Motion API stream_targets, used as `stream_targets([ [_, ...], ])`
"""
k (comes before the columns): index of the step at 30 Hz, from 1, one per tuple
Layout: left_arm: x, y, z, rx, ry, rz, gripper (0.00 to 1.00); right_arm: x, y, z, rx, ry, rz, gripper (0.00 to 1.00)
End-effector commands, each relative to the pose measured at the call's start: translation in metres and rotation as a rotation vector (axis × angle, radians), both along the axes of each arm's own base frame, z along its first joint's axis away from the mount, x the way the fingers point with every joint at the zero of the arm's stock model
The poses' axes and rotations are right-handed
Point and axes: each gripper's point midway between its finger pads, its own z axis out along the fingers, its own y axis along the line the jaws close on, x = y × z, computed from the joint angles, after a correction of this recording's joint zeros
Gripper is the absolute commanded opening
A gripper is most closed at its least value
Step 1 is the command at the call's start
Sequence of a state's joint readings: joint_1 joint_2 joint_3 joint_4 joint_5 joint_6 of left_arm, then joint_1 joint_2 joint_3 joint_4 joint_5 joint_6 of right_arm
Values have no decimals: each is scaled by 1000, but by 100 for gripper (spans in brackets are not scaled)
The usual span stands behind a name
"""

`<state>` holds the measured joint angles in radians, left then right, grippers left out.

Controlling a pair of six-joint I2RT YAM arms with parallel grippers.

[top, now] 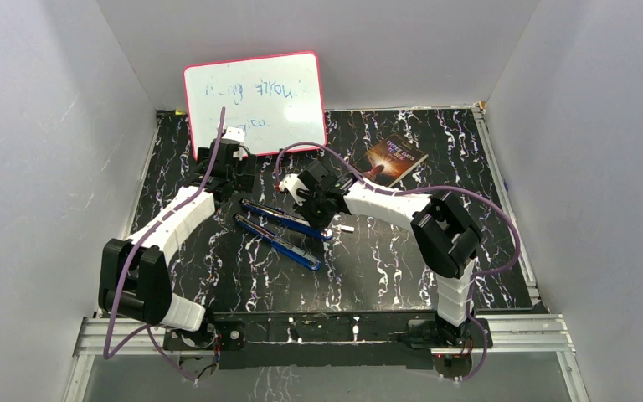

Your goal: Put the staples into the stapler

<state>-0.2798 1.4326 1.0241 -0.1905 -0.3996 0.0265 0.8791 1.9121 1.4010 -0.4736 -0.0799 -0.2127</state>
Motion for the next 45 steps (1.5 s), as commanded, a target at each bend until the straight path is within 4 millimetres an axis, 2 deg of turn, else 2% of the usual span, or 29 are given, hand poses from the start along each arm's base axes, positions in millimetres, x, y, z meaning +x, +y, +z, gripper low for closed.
stream_targets([
  [1, 3, -2, 18, -1, -40, -6, 98, 7, 8, 15, 23, -20, -11, 0],
  [18, 3, -2, 17, -1, -37, -6, 98, 15, 16, 47, 107, -92, -7, 0],
  [45, 3, -1, 18, 5, -40, -6, 98, 18, 13, 28, 59, -80, -19, 0],
])
